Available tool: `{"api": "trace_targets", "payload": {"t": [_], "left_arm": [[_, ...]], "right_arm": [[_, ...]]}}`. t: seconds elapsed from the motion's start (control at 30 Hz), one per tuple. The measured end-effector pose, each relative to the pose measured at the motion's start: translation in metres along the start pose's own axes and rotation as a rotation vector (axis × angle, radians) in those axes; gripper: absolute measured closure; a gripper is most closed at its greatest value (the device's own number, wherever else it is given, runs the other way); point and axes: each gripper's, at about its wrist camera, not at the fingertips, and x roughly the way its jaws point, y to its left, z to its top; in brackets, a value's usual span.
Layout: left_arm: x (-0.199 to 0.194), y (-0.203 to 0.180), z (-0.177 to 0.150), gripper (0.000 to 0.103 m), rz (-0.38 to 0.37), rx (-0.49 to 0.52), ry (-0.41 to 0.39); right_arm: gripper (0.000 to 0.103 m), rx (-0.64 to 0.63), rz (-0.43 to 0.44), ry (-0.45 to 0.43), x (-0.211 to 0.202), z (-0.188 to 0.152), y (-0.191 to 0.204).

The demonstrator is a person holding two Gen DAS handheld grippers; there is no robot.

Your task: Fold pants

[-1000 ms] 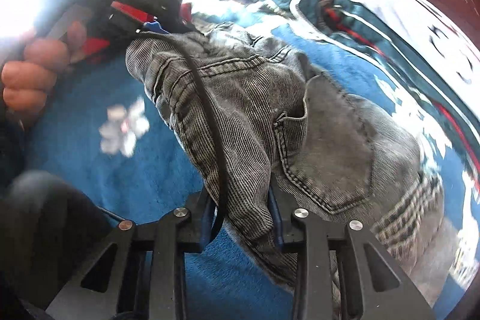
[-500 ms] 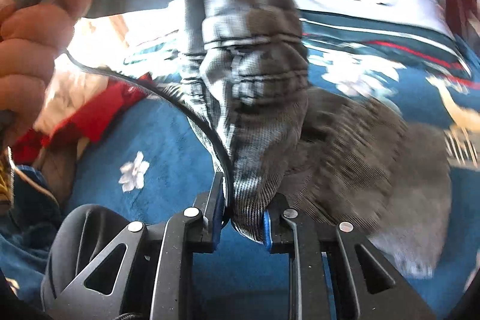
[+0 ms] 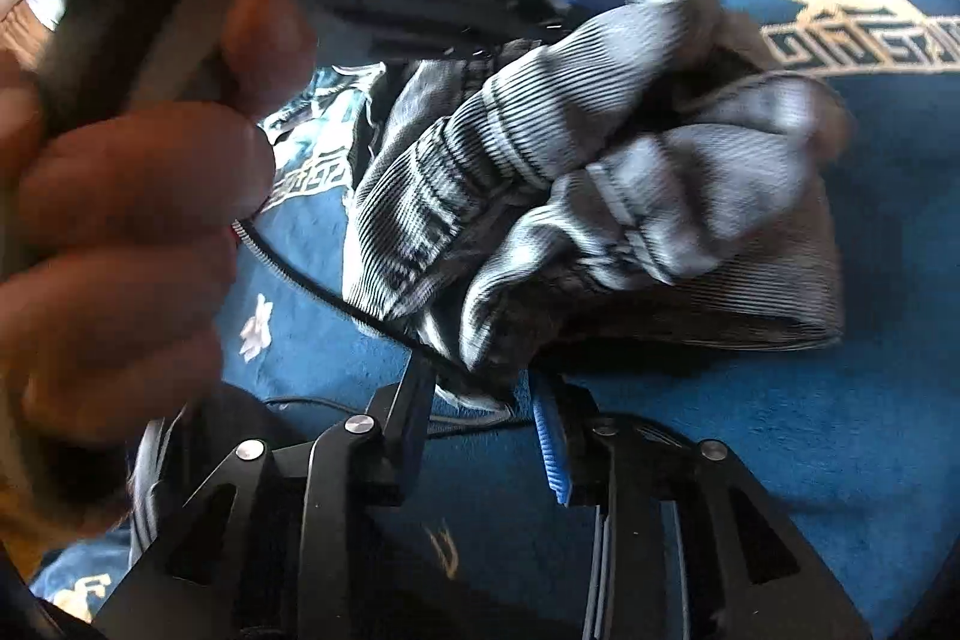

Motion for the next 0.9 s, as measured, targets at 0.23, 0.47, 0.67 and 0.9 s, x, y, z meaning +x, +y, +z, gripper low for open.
{"api": "trace_targets", "payload": {"t": [0.23,0.47,0.67,0.9], "left_arm": [[-0.065,0.013,-0.011,0.060,0.004,-0.006,-0.117],[-0.076,0.047,-0.053,0.053,0.126,0.012,-0.118],[-0.070,0.068,-0.071,0.053,0.227,0.014,-0.097],[-0.065,0.082,-0.067,0.053,0.203,-0.029,-0.103]], "right_arm": [[0.048,0.005,-0.038,-0.085,-0.059,0.012,-0.013],[0.044,0.032,0.000,-0.091,-0.067,0.061,-0.038],[0.058,0.083,-0.004,-0.042,-0.026,0.094,-0.061],[0.094,0.026,0.007,-0.126,-0.063,0.083,-0.040]]}}
